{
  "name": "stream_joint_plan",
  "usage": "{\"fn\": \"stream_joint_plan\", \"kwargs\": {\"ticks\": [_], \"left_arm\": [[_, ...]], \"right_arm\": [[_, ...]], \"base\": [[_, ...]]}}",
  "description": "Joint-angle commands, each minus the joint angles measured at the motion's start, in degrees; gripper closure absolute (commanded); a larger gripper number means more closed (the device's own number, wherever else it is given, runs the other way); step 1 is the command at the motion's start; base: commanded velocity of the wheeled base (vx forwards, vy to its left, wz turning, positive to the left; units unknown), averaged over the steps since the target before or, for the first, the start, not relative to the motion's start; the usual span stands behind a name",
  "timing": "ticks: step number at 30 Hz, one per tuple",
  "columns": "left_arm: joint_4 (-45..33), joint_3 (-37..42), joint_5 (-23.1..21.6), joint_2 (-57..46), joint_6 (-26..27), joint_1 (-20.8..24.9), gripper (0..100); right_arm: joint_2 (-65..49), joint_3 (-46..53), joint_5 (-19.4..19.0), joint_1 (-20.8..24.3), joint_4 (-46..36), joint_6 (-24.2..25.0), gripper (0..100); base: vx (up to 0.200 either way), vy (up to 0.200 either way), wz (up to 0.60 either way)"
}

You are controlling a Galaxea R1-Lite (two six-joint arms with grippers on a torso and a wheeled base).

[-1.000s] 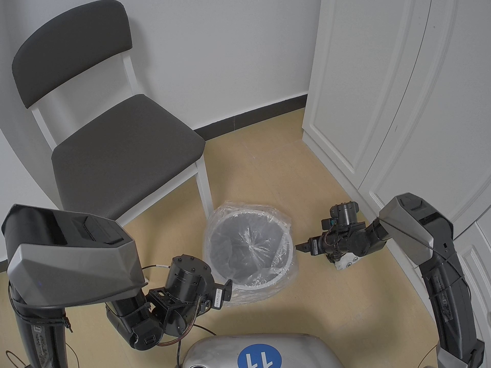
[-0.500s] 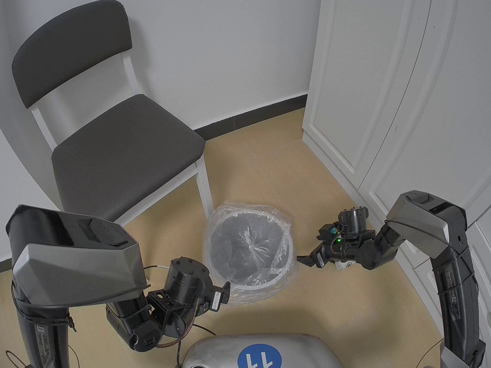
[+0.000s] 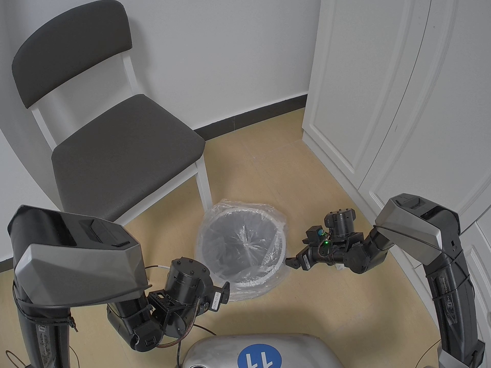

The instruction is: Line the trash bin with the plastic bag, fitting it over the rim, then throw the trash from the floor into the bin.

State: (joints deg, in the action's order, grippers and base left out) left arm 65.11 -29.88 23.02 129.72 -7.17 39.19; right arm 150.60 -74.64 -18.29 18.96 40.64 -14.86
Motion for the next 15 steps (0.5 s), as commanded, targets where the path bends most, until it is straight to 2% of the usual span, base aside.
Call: {"fn": "stream_joint_plan", "kwargs": {"ticks": [1, 5, 7, 9, 15], "left_arm": [[0.0, 0.0, 0.0, 0.1, 0.0, 0.0, 0], [0.0, 0.2, 0.1, 0.1, 0.0, 0.0, 0], [0.0, 0.1, 0.0, 0.1, 0.0, -0.1, 0], [0.0, 0.0, 0.0, 0.1, 0.0, -0.1, 0], [0.0, 0.1, 0.0, 0.2, 0.4, -0.1, 0]], "right_arm": [[0.7, -1.0, -0.3, -0.1, 0.1, -0.3, 0], [0.7, -1.1, -2.5, -1.1, 0.2, -2.9, 0], [0.4, -0.1, -5.8, -2.4, 0.5, -6.8, 0], [-0.1, 1.9, -7.0, -2.6, 0.9, -9.0, 0], [-2.9, 7.7, -7.3, -3.0, 0.9, -13.9, 0]], "base": [[0.0, 0.0, 0.0], [0.0, 0.0, 0.0], [0.0, 0.0, 0.0], [0.0, 0.0, 0.0], [0.0, 0.0, 0.0]]}}
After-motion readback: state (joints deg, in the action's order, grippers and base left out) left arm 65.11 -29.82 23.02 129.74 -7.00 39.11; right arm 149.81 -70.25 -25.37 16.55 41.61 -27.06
